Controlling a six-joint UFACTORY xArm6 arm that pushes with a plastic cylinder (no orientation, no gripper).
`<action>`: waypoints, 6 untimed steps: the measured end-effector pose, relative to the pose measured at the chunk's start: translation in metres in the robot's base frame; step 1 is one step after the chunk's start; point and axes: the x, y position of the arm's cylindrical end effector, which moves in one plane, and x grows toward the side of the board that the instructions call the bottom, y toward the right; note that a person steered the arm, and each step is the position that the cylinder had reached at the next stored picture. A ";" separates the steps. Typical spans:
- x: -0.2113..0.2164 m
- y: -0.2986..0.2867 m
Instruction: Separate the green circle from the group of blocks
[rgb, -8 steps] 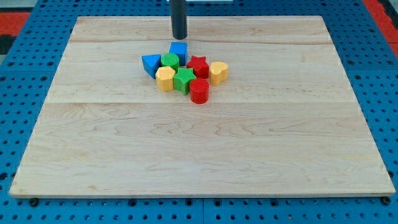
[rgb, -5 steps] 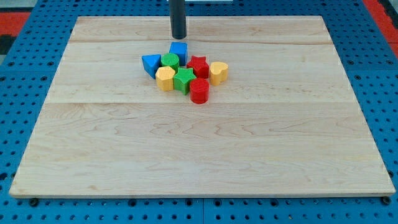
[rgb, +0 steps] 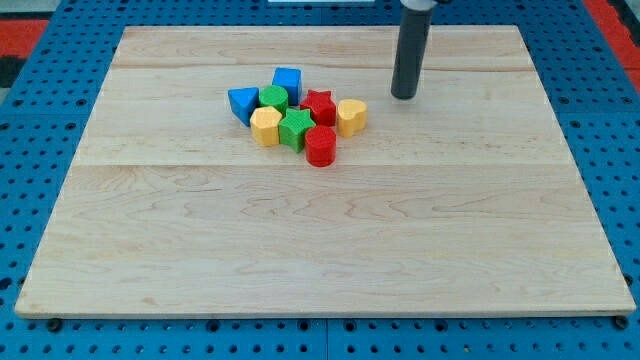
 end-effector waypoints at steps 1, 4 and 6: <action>0.055 -0.002; 0.104 -0.078; 0.076 -0.079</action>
